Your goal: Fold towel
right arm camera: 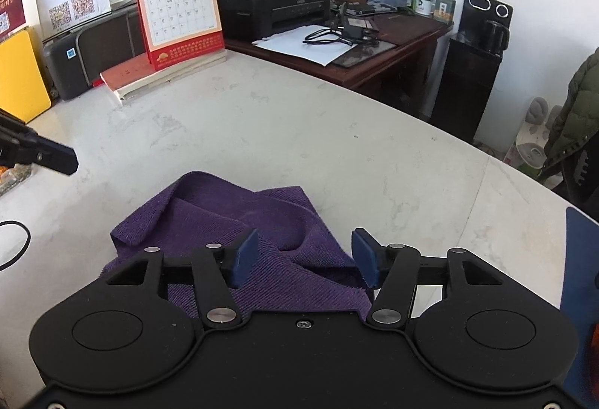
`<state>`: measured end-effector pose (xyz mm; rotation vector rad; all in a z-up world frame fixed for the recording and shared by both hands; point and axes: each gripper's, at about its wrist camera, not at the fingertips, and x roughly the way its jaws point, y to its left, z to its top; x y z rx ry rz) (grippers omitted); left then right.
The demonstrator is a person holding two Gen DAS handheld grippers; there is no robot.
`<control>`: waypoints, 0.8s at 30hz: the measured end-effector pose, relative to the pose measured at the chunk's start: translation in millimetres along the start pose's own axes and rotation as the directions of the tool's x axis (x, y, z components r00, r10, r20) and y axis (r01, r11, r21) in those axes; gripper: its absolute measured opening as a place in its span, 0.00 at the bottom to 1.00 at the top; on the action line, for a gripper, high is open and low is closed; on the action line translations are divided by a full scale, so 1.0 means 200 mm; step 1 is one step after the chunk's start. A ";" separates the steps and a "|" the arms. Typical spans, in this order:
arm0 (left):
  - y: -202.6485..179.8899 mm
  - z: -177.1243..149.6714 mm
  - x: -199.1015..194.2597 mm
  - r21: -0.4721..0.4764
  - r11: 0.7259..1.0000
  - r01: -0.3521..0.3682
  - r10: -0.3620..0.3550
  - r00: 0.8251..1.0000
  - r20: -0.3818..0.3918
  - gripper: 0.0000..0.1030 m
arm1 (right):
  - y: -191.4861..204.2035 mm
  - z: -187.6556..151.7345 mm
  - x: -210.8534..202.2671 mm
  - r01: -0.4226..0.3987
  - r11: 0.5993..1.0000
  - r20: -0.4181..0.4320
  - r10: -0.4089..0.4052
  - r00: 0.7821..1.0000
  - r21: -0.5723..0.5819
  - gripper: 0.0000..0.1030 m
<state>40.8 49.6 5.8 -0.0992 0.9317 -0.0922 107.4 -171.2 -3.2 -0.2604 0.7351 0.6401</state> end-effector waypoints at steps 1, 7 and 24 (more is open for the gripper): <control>-0.01 0.00 0.03 0.017 1.000 0.002 -0.002 1.000 -0.005 0.23 | 0.00 0.01 0.02 0.002 1.000 -0.007 -0.002 1.000 -0.010 0.66; 0.02 0.07 0.20 0.087 0.996 0.006 -0.004 1.000 -0.026 0.38 | -0.04 0.01 0.03 -0.024 0.999 -0.020 0.025 0.999 0.031 0.74; 0.06 0.36 0.66 0.207 0.963 0.174 -0.131 0.970 -0.207 0.43 | -0.11 -0.24 -0.11 -0.097 0.961 -0.005 0.101 0.995 0.261 0.77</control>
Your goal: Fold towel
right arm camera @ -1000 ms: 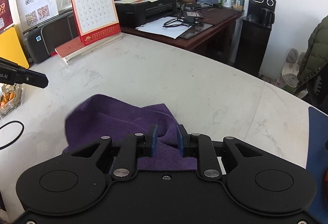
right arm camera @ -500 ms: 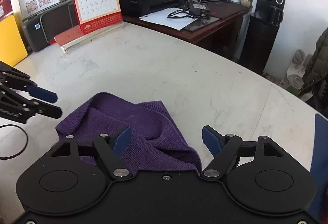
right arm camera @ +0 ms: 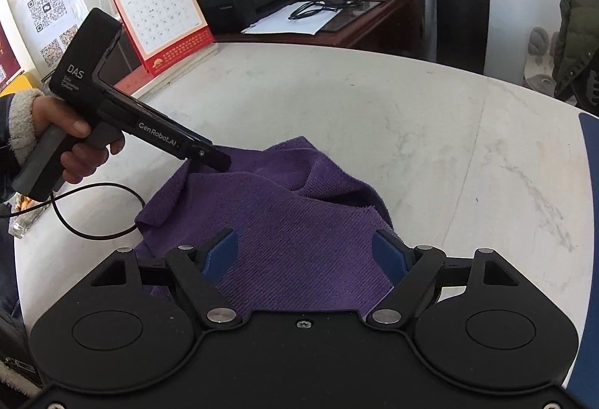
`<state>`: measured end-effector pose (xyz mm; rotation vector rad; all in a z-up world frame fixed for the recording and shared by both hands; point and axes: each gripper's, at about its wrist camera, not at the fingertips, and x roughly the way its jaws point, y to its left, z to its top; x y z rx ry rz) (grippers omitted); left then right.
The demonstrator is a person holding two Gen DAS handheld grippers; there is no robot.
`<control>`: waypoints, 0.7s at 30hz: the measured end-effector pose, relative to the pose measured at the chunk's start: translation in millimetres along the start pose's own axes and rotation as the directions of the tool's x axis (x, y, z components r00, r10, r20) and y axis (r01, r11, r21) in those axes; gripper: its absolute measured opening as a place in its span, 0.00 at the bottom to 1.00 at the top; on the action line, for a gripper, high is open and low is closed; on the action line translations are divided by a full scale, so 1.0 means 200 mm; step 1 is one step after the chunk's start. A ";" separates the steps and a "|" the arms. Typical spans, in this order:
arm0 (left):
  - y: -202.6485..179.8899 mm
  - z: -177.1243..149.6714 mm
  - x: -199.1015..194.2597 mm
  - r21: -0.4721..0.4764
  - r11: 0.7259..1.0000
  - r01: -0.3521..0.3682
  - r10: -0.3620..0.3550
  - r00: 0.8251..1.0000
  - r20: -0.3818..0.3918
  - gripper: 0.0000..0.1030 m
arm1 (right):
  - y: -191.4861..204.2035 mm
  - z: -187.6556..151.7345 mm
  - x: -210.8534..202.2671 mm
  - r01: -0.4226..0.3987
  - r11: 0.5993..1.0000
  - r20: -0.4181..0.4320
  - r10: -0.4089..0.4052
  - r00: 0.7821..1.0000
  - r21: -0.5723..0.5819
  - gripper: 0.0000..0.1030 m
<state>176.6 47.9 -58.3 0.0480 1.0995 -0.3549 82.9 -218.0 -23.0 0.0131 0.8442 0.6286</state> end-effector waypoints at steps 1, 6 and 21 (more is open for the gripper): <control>0.00 -0.01 0.00 0.001 1.000 0.007 -0.007 1.000 0.001 0.42 | 0.00 0.00 -0.01 -0.002 1.000 0.006 0.002 1.000 0.004 0.77; -0.01 -0.05 0.01 0.004 1.000 0.029 -0.029 1.000 0.001 0.20 | 0.00 -0.01 -0.03 -0.004 1.000 0.018 0.004 1.000 -0.002 0.77; -0.09 -0.33 -0.42 -0.145 0.987 0.071 -0.048 0.986 0.158 0.04 | -0.05 -0.07 -0.01 0.049 0.995 -0.022 -0.047 0.999 0.081 0.76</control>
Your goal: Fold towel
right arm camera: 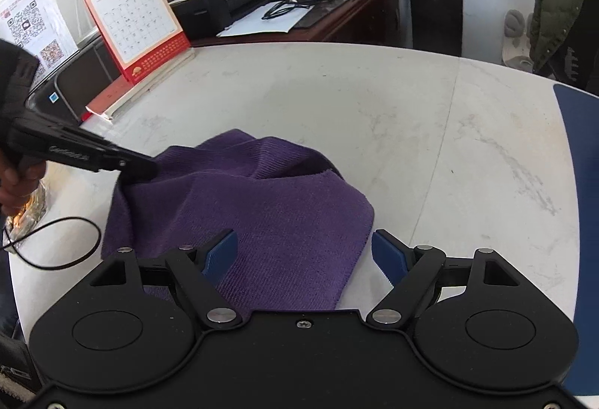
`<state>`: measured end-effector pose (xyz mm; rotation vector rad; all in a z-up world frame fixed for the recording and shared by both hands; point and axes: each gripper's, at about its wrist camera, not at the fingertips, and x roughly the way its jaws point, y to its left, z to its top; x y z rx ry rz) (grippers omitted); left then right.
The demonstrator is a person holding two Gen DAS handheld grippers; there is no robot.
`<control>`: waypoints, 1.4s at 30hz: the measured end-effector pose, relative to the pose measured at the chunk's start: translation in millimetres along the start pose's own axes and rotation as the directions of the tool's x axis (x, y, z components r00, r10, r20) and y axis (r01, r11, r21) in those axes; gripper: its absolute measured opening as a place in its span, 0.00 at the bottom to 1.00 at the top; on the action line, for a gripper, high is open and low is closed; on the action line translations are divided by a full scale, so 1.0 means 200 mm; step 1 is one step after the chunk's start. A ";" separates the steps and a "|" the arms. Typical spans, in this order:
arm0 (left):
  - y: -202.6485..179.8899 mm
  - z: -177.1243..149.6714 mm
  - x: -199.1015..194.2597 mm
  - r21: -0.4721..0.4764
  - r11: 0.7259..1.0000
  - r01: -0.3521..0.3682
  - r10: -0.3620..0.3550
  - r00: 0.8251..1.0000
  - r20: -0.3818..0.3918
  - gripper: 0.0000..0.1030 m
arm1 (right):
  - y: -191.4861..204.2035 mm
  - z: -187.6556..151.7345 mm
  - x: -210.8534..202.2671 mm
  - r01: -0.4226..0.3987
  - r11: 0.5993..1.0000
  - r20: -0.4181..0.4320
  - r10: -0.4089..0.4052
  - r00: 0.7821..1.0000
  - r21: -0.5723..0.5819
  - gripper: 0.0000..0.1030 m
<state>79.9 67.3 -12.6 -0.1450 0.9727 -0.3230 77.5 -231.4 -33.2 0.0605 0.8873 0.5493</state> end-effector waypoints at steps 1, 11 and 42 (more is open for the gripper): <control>-0.01 -0.01 -0.03 -0.003 1.000 0.012 -0.012 1.000 0.020 0.04 | 0.00 0.00 0.01 0.000 1.000 -0.006 0.000 1.000 0.003 0.76; -0.03 -0.10 0.06 0.006 0.993 0.119 -0.119 0.993 -0.014 0.05 | 0.12 0.02 0.07 -0.024 0.998 -0.031 0.023 0.999 -0.064 0.75; -0.07 0.12 -0.14 -0.067 0.972 0.226 -0.216 0.968 0.131 0.06 | 0.12 -0.01 0.02 -0.032 0.998 -0.013 0.031 0.999 -0.051 0.08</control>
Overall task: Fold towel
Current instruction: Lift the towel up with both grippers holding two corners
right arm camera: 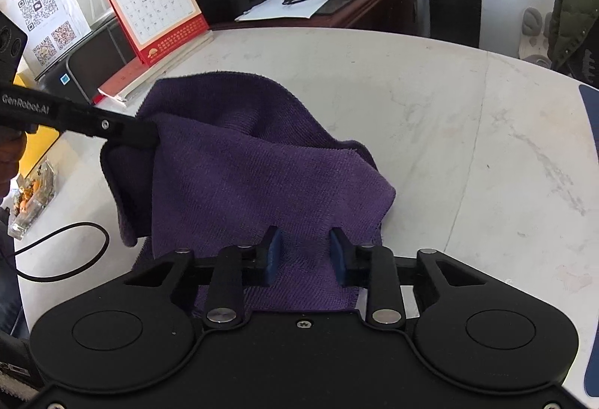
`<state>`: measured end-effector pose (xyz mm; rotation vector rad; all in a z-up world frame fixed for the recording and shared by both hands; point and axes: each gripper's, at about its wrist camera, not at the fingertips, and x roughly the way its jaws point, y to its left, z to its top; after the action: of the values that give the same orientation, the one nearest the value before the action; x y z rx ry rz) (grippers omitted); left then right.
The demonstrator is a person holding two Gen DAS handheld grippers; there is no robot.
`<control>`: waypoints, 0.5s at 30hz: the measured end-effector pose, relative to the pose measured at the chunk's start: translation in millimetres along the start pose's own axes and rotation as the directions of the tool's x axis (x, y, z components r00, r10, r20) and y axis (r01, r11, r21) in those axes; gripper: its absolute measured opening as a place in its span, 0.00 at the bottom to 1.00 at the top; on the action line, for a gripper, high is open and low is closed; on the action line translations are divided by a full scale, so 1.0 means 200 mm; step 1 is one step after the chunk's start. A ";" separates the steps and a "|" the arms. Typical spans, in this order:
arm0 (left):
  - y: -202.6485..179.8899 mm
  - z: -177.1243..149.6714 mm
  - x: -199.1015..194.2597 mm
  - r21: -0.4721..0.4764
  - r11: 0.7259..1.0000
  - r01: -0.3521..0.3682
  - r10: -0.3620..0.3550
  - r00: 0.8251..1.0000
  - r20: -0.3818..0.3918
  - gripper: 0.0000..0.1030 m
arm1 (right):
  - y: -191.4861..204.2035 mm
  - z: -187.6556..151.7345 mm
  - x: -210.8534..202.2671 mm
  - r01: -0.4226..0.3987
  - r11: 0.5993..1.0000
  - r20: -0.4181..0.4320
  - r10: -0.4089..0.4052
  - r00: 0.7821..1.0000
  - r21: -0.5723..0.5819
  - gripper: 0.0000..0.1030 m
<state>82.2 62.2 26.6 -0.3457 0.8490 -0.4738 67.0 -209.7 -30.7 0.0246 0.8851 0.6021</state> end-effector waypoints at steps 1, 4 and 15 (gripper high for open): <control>-0.01 0.02 -0.02 -0.007 1.000 0.017 -0.017 1.000 0.015 0.06 | 0.00 0.00 -0.01 -0.004 1.000 0.010 0.004 1.000 0.005 0.07; -0.06 0.08 -0.09 -0.024 0.997 0.074 -0.073 0.995 0.062 0.06 | -0.01 -0.01 -0.07 -0.016 1.000 0.047 0.015 0.999 0.026 0.07; -0.28 0.20 -0.24 0.062 0.994 0.084 -0.092 0.987 0.132 0.06 | 0.15 -0.08 -0.44 -0.016 0.991 0.269 0.053 0.962 -0.135 0.61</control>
<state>70.9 44.6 108.1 -0.3601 0.6902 -0.5496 -1.8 -232.3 31.1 0.0033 0.5773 0.6711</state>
